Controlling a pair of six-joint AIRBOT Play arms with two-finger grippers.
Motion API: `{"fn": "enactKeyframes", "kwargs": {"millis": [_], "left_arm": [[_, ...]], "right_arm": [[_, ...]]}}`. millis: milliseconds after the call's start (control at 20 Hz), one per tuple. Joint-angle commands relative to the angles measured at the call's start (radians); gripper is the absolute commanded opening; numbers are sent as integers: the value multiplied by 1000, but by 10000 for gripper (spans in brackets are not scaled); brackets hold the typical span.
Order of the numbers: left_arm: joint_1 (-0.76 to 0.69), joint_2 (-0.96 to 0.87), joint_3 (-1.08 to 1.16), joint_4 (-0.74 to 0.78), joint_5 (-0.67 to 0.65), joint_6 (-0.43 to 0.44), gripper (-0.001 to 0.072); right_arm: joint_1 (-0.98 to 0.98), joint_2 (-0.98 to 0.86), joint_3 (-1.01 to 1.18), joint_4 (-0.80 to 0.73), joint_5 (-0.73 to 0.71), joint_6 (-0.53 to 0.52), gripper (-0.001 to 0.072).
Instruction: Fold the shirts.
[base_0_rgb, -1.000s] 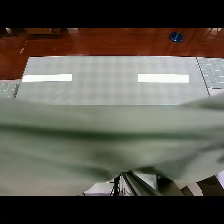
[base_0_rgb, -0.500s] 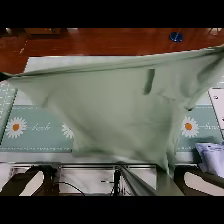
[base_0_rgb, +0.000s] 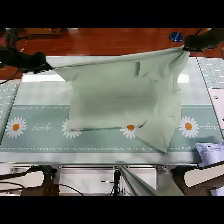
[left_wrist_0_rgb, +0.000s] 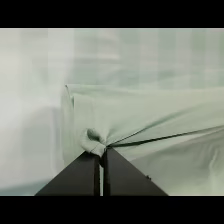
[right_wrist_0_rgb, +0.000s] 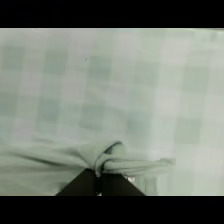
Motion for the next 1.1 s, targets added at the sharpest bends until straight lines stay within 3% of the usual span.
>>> {"fn": "enactKeyframes", "kwargs": {"millis": [0,100,600,700,900,1050], "left_arm": [[1,-118,0,-165,204,114,24],[-6,-157,0,-197,264,149,25],[-30,-284,0,-198,349,150,24],[-49,-284,3,-206,356,203,25],[-53,-279,76,-196,156,204,23],[-53,-276,116,-96,-6,68,23]], "right_arm": [[-1,-60,0,21,-221,-9,26],[-1,-92,0,41,-231,-9,26],[-1,-239,0,48,-200,10,26],[-1,-234,1,46,-187,9,26],[-1,-175,2,-67,80,11,26],[-3,-158,2,-128,295,43,26]]}}
